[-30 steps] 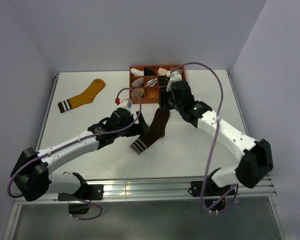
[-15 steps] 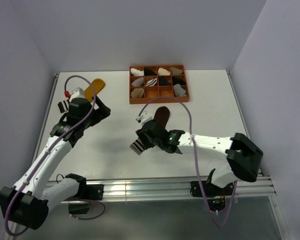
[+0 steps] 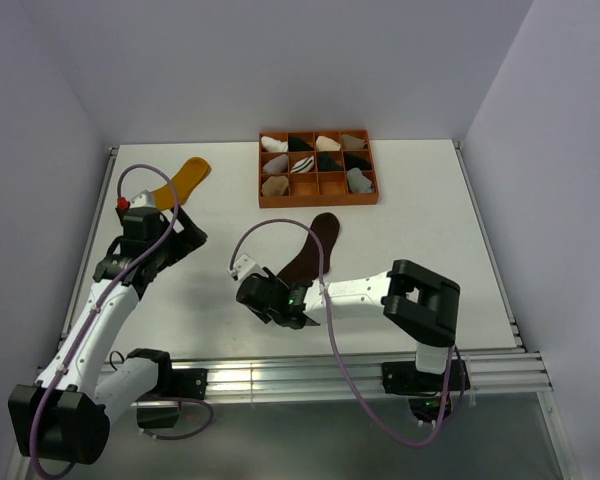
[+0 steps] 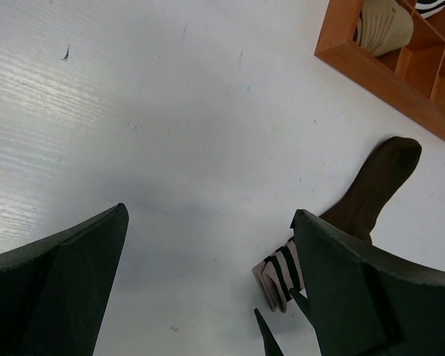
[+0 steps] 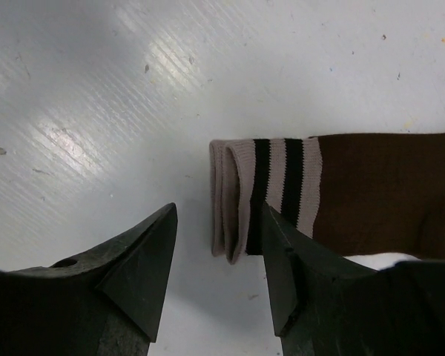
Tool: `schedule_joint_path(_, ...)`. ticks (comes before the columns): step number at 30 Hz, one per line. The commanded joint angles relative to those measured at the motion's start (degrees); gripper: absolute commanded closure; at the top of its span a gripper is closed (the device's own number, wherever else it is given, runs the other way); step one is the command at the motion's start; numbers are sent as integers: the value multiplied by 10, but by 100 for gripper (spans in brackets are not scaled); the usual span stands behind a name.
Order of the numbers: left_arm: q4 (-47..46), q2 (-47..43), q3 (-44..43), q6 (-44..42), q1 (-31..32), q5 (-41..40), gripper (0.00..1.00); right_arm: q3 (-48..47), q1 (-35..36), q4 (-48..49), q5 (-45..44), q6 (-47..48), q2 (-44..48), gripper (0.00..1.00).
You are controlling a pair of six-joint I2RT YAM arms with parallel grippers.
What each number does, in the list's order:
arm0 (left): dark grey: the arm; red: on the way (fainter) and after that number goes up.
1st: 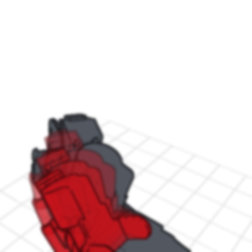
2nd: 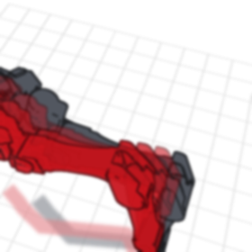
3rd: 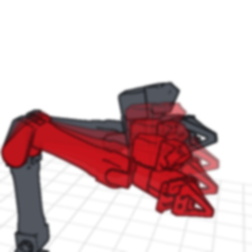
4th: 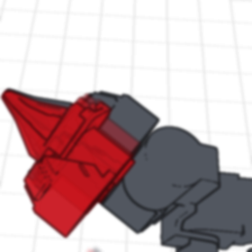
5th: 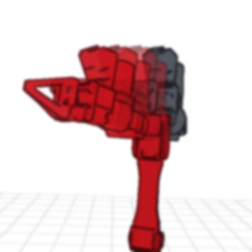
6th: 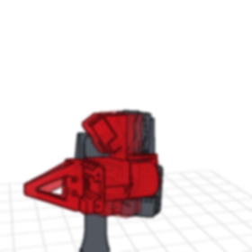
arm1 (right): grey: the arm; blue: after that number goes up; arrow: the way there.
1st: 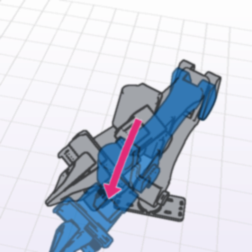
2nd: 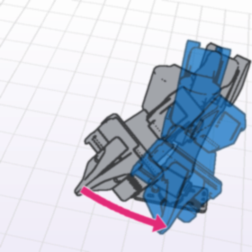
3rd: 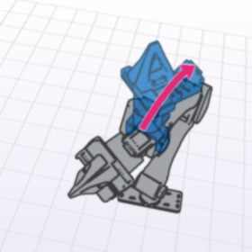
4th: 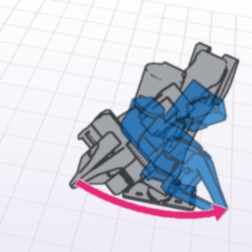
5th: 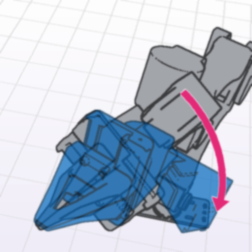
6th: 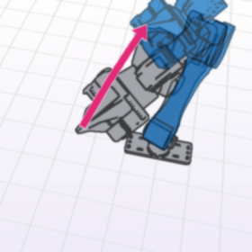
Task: Roll the socks
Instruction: Roll the sock at the center of the board.
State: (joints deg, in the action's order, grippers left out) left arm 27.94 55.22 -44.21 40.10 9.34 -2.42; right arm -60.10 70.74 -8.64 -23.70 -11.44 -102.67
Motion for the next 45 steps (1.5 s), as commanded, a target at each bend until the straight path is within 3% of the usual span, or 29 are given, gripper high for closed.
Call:
schedule_joint_path(1, -20, -8, 2, -13, -19, 37, 1, -27, 12, -10, -44, 4, -18, 44)
schedule_joint_path(27, -28, -2, 6, -17, -44, 65, 2, -17, 48, -68, -77, -14, -53, 53)
schedule_joint_path(33, -31, 8, 7, -18, -44, 80, 2, -24, 49, -74, -50, -5, -83, 62)
schedule_joint_path(36, -32, 16, 7, -18, -44, 86, 2, -22, 49, -74, -57, -4, -97, 78)
schedule_joint_path(37, -34, 17, 9, -16, -44, 94, 2, -22, 48, -76, -66, -7, -101, 87)
schedule_joint_path(40, -46, 16, 16, -11, -43, 129, 2, -17, 42, -71, -71, -9, -102, 100)
schedule_joint_path(45, -45, 6, 28, 9, -28, 131, 3, 9, 6, -29, -12, -5, -43, 100)
